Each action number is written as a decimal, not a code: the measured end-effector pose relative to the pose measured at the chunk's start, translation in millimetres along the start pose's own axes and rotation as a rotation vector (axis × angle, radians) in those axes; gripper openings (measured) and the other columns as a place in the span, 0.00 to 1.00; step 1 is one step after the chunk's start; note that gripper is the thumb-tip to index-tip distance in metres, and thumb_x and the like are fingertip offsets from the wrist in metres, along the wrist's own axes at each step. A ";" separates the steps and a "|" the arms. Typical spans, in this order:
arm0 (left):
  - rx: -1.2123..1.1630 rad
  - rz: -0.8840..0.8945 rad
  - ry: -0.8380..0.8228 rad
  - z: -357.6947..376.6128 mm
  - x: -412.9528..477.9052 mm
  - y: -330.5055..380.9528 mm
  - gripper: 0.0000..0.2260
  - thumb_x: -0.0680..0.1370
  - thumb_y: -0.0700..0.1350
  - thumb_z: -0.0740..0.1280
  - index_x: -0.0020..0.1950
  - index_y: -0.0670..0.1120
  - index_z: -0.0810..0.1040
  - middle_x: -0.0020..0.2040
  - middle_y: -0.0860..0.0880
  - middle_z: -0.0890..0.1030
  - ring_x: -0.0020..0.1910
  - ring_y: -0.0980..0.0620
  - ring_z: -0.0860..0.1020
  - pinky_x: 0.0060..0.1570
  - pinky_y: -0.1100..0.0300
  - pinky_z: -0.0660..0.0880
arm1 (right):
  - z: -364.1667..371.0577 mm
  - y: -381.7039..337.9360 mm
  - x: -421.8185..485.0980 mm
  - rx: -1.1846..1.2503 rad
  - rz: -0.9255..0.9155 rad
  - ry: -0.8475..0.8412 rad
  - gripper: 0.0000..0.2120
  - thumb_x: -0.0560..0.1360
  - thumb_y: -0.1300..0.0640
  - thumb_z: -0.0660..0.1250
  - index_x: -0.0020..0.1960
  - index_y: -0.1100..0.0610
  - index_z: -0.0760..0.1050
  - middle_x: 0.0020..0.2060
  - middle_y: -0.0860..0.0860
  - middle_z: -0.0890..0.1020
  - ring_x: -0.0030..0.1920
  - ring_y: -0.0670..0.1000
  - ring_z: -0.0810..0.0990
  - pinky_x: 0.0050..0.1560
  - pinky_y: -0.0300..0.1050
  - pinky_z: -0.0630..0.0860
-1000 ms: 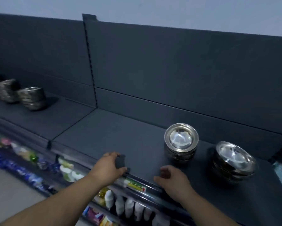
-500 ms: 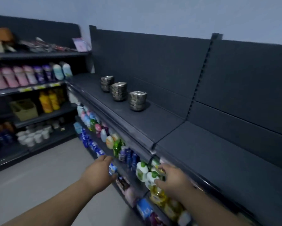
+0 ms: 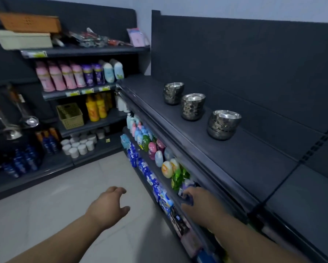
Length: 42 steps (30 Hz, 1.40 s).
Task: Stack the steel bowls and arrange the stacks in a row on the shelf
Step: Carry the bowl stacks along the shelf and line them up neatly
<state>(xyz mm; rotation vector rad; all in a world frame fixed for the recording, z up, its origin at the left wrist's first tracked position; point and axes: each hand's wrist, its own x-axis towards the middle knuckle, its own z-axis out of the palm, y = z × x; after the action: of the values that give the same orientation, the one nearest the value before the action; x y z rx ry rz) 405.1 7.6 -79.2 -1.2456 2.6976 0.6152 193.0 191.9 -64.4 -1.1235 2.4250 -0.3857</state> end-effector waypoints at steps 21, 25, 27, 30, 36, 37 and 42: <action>-0.243 0.486 -0.054 -65.5 304.8 206.7 0.28 0.74 0.54 0.70 0.72 0.51 0.68 0.70 0.50 0.71 0.67 0.54 0.71 0.64 0.65 0.65 | -124.7 94.2 176.7 0.287 0.509 0.425 0.13 0.68 0.40 0.74 0.43 0.46 0.76 0.43 0.44 0.83 0.47 0.47 0.81 0.48 0.42 0.77; -0.292 0.635 -0.235 -58.5 336.7 236.7 0.36 0.71 0.56 0.73 0.75 0.54 0.62 0.73 0.52 0.67 0.70 0.53 0.68 0.68 0.61 0.65 | -129.4 103.9 179.2 0.501 0.614 0.572 0.33 0.60 0.43 0.82 0.59 0.51 0.71 0.52 0.46 0.79 0.54 0.49 0.79 0.52 0.41 0.73; -0.349 0.686 -0.336 -58.1 349.0 248.1 0.43 0.67 0.58 0.76 0.76 0.55 0.58 0.74 0.53 0.66 0.71 0.54 0.66 0.70 0.59 0.65 | -134.6 102.0 181.6 0.666 0.544 0.618 0.45 0.56 0.46 0.84 0.67 0.48 0.66 0.58 0.43 0.76 0.60 0.46 0.77 0.61 0.41 0.72; -0.498 0.764 -0.498 -58.5 363.6 263.8 0.54 0.58 0.64 0.77 0.77 0.56 0.54 0.74 0.57 0.66 0.71 0.59 0.66 0.72 0.58 0.63 | -141.7 96.7 186.8 0.851 0.424 0.655 0.58 0.49 0.38 0.84 0.73 0.44 0.61 0.64 0.37 0.75 0.64 0.40 0.75 0.68 0.44 0.71; -0.827 0.719 -0.818 -57.4 377.2 280.2 0.42 0.63 0.67 0.72 0.74 0.63 0.61 0.68 0.65 0.71 0.65 0.62 0.71 0.62 0.54 0.73 | -150.0 68.6 197.9 1.077 0.379 0.776 0.27 0.70 0.45 0.69 0.68 0.42 0.67 0.61 0.43 0.80 0.57 0.36 0.79 0.46 0.30 0.77; -0.861 0.700 -0.859 -57.8 377.2 281.3 0.40 0.65 0.66 0.71 0.74 0.63 0.60 0.69 0.65 0.70 0.65 0.61 0.72 0.58 0.54 0.74 | -150.5 65.2 199.5 1.118 0.389 0.774 0.25 0.73 0.47 0.69 0.68 0.41 0.67 0.61 0.43 0.80 0.57 0.39 0.79 0.45 0.33 0.80; -0.949 0.665 -0.955 -55.9 379.2 283.7 0.39 0.68 0.60 0.71 0.75 0.62 0.56 0.71 0.58 0.70 0.65 0.52 0.74 0.56 0.56 0.76 | -145.5 59.5 203.0 1.230 0.409 0.789 0.32 0.66 0.42 0.72 0.68 0.39 0.68 0.64 0.44 0.78 0.62 0.47 0.79 0.58 0.57 0.80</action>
<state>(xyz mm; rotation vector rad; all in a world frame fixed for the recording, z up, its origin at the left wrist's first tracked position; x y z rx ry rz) -53.2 -117.6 -37.7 0.0934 1.8654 2.0411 -34.6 82.4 -18.5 0.1183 2.1066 -2.0554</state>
